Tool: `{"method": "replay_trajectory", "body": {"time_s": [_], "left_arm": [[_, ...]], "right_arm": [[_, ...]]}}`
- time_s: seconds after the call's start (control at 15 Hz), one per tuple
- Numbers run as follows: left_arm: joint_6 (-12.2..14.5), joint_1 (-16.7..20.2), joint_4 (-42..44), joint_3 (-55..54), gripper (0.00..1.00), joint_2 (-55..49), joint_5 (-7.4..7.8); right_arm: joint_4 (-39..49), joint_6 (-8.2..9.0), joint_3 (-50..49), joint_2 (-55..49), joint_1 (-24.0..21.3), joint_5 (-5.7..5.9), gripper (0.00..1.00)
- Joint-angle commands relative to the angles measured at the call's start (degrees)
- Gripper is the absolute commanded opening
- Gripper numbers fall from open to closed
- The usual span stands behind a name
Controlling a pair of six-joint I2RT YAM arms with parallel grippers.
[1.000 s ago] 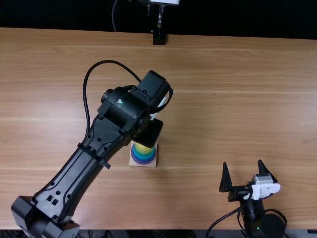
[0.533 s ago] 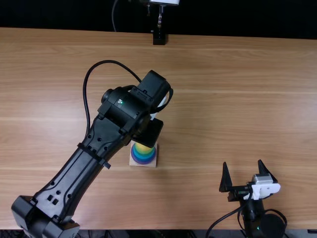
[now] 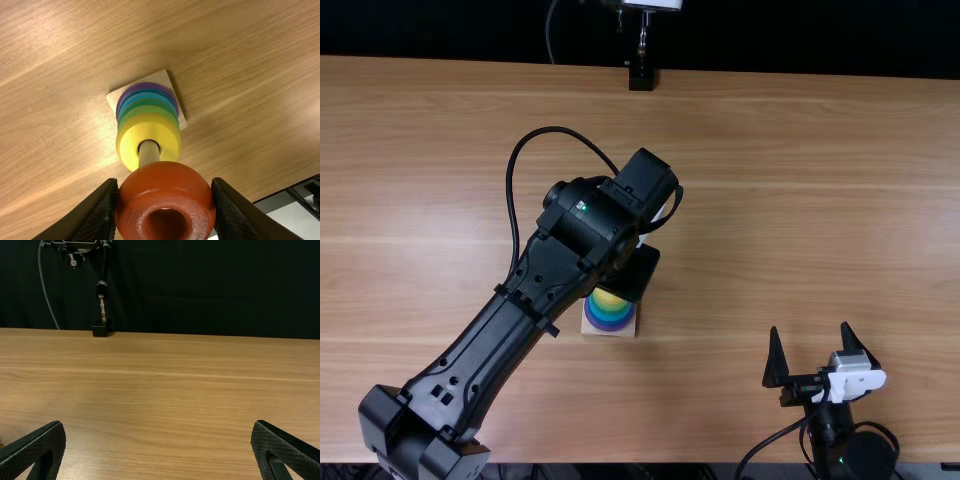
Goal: Build the Hanoi tower: stack the rings onto the peg from bottom to top in this color order: purple, dark blue, light blue, dark green, light green, yellow, orange.
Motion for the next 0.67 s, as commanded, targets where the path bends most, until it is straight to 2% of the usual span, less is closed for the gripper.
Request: {"method": "replay_trajectory", "body": {"time_s": [0.0, 0.6], "left_arm": [[-1.1, -0.2, -0.1, 0.5, 0.0, 0.9, 0.85], [-1.0, 0.5, 0.9, -4.0, 0.0, 0.7, 0.96]], "right_arm": [[0.3, 0.1, -0.5, -0.7, -0.8, 0.0, 1.0], [0.3, 0.1, -0.5, -0.7, -0.8, 0.0, 1.0]]}}
